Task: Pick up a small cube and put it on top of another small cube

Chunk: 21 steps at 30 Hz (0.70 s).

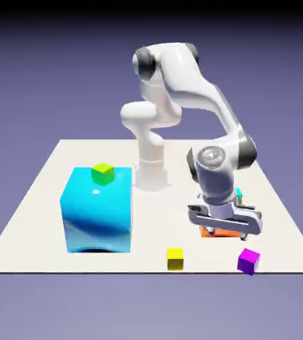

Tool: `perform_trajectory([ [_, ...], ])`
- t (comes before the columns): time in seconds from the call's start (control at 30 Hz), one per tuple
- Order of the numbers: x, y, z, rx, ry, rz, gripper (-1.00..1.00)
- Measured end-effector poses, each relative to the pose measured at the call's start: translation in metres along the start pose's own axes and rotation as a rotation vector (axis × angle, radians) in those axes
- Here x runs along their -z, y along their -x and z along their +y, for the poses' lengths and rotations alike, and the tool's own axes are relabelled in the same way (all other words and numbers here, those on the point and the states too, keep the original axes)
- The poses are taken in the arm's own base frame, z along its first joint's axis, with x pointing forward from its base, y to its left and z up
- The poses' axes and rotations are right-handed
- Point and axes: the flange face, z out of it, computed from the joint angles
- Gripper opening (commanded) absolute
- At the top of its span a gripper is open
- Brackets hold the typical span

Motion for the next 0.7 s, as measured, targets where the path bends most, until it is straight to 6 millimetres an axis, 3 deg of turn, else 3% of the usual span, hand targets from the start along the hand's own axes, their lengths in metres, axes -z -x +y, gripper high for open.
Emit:
perform_trajectory([
  [0.17, -0.062, 0.018, -0.023, -0.103, 0.170, -0.088, 0.00],
  [0.23, -0.068, 0.020, -0.024, -0.112, 0.186, -0.095, 0.00],
  [0.3, -0.114, 0.019, -0.022, -0.112, 0.186, -0.095, 0.00],
  [0.33, -0.135, 0.018, -0.019, -0.112, 0.186, -0.094, -1.00],
  [0.4, -0.135, 0.018, -0.019, -0.112, 0.185, -0.095, -1.00],
  [0.5, -0.068, 0.021, -0.023, -0.105, 0.187, -0.095, -1.00],
  [0.7, -0.046, 0.119, 0.052, 0.429, 0.351, 0.011, -1.00],
])
